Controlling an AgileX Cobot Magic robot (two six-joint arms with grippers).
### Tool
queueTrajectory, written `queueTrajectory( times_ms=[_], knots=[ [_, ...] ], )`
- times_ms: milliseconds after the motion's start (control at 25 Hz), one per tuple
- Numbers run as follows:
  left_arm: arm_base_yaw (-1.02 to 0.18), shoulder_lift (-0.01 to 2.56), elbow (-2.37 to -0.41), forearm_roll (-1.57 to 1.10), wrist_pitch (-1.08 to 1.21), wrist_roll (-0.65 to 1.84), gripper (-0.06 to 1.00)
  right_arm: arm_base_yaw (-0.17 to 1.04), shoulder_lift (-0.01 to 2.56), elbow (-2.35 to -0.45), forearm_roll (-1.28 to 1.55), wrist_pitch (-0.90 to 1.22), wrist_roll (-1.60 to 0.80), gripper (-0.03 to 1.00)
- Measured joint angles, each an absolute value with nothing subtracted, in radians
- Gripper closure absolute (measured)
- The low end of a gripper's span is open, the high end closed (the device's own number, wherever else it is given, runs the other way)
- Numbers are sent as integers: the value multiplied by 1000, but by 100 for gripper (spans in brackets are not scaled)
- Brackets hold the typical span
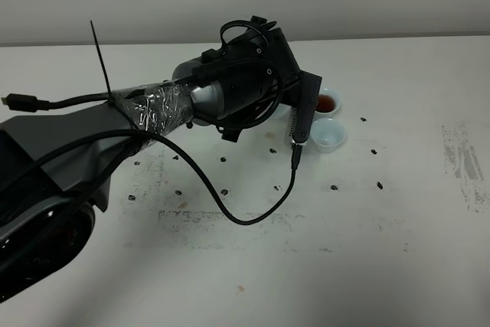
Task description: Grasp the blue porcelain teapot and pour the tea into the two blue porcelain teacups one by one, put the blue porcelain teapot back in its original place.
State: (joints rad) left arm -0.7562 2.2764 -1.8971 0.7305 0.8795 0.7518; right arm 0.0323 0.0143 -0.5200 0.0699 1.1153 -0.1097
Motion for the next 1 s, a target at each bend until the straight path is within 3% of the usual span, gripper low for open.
queueTrajectory(
  times_ms=[1000],
  knots=[
    [-800,2288,-1898,819,932,742,89,32,14,-520,71,1115,-110,38]
  ],
)
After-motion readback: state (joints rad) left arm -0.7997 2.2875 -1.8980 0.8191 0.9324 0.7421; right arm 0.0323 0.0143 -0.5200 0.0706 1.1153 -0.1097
